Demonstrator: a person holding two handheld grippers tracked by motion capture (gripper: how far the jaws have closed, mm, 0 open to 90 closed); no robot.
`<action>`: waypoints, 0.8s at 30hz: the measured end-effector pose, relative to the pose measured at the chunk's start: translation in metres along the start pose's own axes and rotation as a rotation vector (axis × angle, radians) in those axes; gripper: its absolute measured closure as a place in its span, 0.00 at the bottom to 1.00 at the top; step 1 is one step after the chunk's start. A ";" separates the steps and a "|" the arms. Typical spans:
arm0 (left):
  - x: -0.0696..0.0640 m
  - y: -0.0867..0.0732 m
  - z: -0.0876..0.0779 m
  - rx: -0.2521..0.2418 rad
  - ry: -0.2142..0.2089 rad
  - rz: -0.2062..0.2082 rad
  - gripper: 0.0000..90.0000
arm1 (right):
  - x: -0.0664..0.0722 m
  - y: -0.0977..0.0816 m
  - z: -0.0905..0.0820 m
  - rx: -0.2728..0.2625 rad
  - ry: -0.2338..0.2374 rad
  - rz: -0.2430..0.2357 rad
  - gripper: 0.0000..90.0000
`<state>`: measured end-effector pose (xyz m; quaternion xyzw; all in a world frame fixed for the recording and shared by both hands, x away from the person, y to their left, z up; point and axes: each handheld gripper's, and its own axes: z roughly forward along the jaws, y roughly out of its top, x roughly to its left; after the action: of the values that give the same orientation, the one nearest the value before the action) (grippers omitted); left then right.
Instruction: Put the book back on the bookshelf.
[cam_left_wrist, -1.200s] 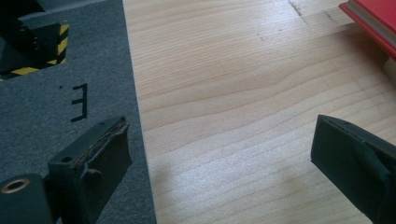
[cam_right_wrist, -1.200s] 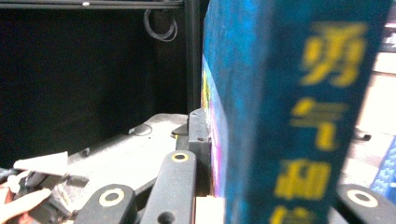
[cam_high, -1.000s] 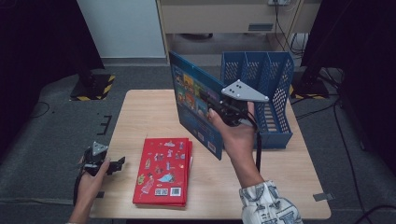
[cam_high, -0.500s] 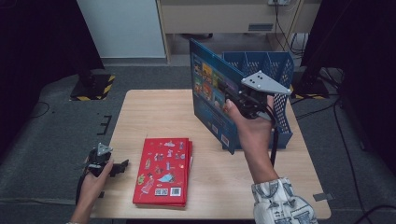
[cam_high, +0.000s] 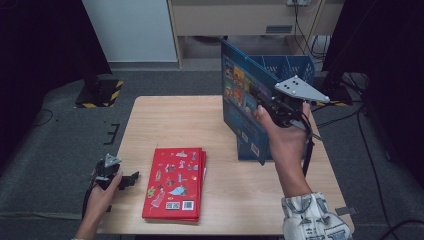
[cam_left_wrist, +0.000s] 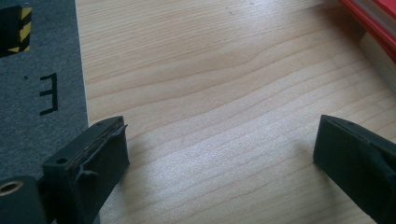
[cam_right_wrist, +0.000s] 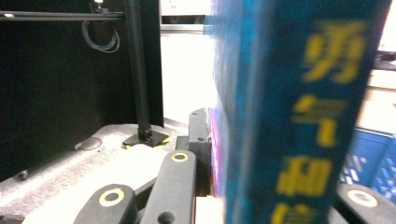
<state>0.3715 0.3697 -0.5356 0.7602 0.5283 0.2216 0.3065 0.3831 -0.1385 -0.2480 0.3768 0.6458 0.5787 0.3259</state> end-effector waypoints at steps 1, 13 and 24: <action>0.000 0.000 0.000 0.000 0.000 0.000 0.02 | 0.000 0.000 0.000 0.000 0.000 0.000 0.92; 0.000 0.000 0.000 0.001 -0.001 0.001 0.02 | -0.021 -0.005 -0.011 0.018 -0.086 0.017 0.92; -0.002 0.006 -0.002 -0.034 -0.034 0.017 0.06 | -0.039 -0.012 -0.003 0.024 -0.145 0.040 0.92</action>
<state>0.3734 0.3663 -0.5295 0.7629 0.5128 0.2202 0.3265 0.3990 -0.1742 -0.2601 0.4341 0.6197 0.5487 0.3557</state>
